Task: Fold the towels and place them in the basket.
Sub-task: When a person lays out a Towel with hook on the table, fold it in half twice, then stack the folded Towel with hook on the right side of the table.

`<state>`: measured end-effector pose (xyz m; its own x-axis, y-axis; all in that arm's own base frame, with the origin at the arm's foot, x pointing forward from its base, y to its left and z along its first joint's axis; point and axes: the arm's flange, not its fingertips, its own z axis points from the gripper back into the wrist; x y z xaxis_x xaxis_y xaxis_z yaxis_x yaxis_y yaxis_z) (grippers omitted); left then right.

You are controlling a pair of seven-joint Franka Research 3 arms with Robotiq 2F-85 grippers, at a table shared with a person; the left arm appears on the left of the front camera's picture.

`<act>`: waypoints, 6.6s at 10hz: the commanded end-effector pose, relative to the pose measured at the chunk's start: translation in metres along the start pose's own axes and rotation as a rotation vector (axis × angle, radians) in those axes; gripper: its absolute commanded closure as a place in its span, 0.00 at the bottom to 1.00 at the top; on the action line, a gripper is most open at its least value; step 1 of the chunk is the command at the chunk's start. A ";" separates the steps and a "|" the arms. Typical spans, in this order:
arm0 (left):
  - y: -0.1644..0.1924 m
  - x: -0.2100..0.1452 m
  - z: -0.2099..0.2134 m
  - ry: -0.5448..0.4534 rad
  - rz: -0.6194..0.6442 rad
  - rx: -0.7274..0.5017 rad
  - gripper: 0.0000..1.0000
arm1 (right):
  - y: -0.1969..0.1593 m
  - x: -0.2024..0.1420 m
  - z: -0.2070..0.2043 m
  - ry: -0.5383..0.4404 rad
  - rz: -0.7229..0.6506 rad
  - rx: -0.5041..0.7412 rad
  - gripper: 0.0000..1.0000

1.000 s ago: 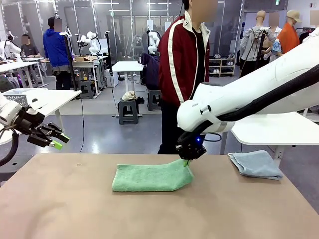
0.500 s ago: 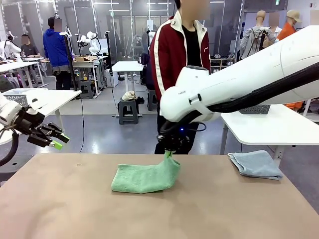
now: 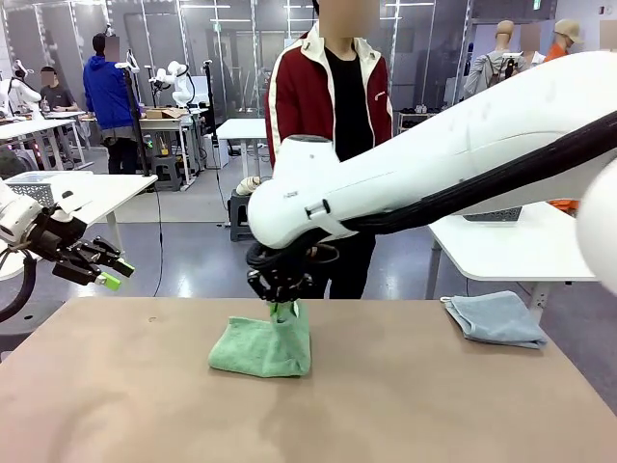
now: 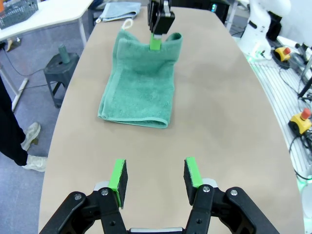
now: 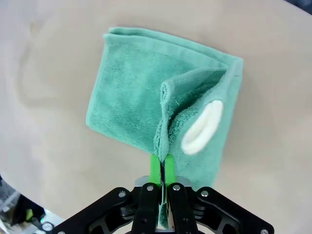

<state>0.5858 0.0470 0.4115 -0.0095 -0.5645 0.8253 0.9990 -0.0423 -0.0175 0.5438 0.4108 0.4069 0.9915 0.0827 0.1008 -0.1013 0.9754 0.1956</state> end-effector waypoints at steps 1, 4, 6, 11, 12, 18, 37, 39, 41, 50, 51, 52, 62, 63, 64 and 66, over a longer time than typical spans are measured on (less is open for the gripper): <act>0.000 0.000 0.000 0.005 -0.002 -0.006 0.39 | 0.025 0.012 -0.005 0.008 -0.138 -0.014 1.00; 0.000 0.000 0.000 0.005 -0.002 -0.006 0.39 | 0.043 0.023 -0.028 0.004 -0.221 -0.006 1.00; 0.000 0.000 0.000 0.005 -0.002 -0.006 0.39 | 0.053 0.029 -0.048 0.007 -0.272 0.026 1.00; 0.000 0.000 0.000 0.005 -0.002 -0.006 0.39 | 0.070 0.034 -0.096 -0.010 -0.358 0.071 1.00; 0.000 0.000 0.000 0.005 -0.002 -0.006 0.39 | 0.070 0.034 -0.101 -0.033 -0.373 0.074 1.00; 0.000 0.000 0.000 0.005 -0.002 -0.006 0.39 | 0.059 0.026 -0.087 -0.127 -0.365 0.042 0.72; 0.000 0.000 0.000 0.005 -0.002 -0.006 0.39 | -0.029 -0.020 0.065 -0.164 -0.356 -0.173 0.72; 0.000 0.000 0.000 0.005 -0.002 -0.006 0.39 | -0.029 -0.020 0.065 -0.164 -0.356 -0.173 0.72; 0.000 0.000 0.000 0.005 -0.002 -0.006 0.39 | -0.029 -0.020 0.065 -0.164 -0.356 -0.173 0.72; 0.000 0.000 0.000 0.005 -0.002 -0.006 0.39 | -0.015 -0.065 -0.002 -0.163 -0.492 -0.074 0.41; 0.000 0.000 0.000 0.005 -0.002 -0.006 0.39 | -0.016 -0.060 -0.018 -0.159 -0.444 -0.033 0.44; 0.000 0.000 0.000 0.005 -0.002 -0.006 0.39 | -0.017 -0.053 -0.035 -0.181 -0.418 -0.017 0.44; 0.000 0.000 0.000 0.005 -0.002 -0.006 0.39 | -0.028 -0.024 -0.108 -0.225 -0.287 -0.014 0.44; 0.000 0.000 0.000 0.005 -0.002 -0.006 0.39 | -0.029 -0.024 -0.111 -0.241 -0.263 -0.018 0.44; 0.000 0.000 0.000 0.005 -0.002 -0.006 0.39 | -0.029 -0.024 -0.112 -0.243 -0.256 -0.020 0.44; 0.000 0.000 0.000 0.005 -0.002 -0.006 0.39 | -0.029 -0.024 -0.112 -0.248 -0.247 -0.022 0.64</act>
<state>0.5857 0.0473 0.4113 -0.0088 -0.5645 0.8254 0.9990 -0.0418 -0.0179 0.5301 0.4018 0.2933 0.9445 -0.2114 0.2513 0.1566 0.9626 0.2210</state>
